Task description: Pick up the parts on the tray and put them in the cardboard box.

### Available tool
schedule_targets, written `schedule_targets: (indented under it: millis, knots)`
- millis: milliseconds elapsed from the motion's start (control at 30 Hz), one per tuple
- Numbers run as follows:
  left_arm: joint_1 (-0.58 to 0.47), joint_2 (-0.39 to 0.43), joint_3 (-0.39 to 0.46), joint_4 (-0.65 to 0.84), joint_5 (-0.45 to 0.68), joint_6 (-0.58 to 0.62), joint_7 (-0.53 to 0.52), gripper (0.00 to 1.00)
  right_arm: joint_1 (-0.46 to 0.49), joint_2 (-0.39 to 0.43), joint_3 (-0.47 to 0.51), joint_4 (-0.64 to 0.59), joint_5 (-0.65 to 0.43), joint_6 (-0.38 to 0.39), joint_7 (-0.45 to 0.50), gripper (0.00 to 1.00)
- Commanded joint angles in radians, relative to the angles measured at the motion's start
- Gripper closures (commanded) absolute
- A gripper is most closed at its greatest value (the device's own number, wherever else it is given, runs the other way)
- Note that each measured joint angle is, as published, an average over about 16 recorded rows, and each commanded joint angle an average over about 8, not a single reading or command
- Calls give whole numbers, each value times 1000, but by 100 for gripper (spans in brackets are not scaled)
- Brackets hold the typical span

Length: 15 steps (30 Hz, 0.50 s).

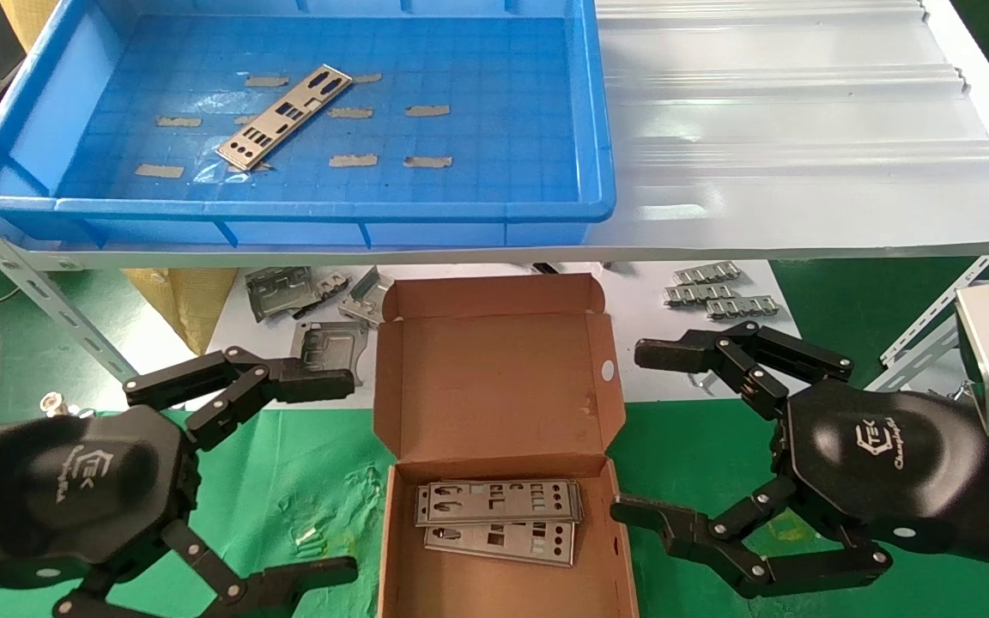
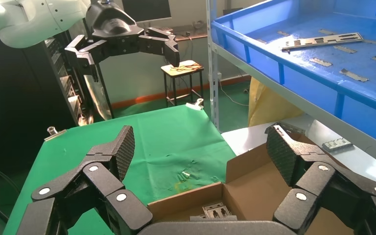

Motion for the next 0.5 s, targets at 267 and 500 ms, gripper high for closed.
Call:
schedule_targets:
  millis: [267, 500]
  knots:
    - [0, 0, 0, 0, 0, 0, 0, 0, 0, 0, 0, 0, 0, 0, 0, 100]
    - [0, 0, 0, 0, 0, 0, 0, 0, 0, 0, 0, 0, 0, 0, 0, 100]
